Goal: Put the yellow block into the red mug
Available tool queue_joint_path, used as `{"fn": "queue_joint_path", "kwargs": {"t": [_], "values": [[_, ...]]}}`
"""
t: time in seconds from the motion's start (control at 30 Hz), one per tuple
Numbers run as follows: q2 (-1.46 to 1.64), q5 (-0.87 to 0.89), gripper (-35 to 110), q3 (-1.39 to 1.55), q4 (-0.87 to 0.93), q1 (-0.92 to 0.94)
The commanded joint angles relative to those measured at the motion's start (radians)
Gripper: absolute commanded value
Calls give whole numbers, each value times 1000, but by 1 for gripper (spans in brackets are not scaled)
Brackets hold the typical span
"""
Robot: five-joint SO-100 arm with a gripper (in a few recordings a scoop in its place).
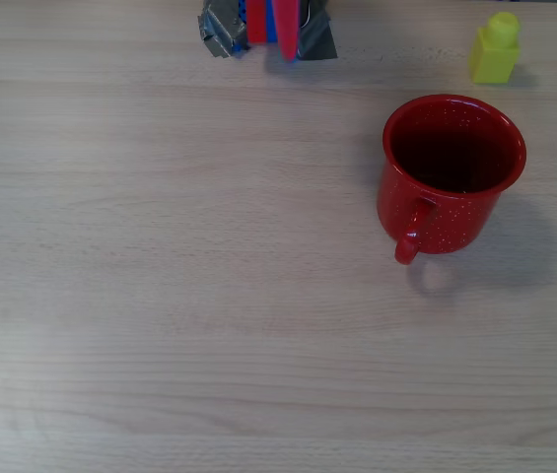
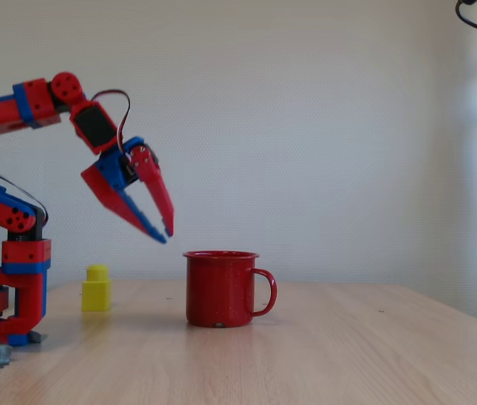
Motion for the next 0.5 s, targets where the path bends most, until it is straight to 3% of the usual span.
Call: {"fn": "queue_joint_path", "kwargs": {"t": [0.0,0.23,0.47], "values": [[-18,34,0,-143,40,-35],[-175,147,0,-465,224,-176],[-198,373,0,-736,456,-541]]}}
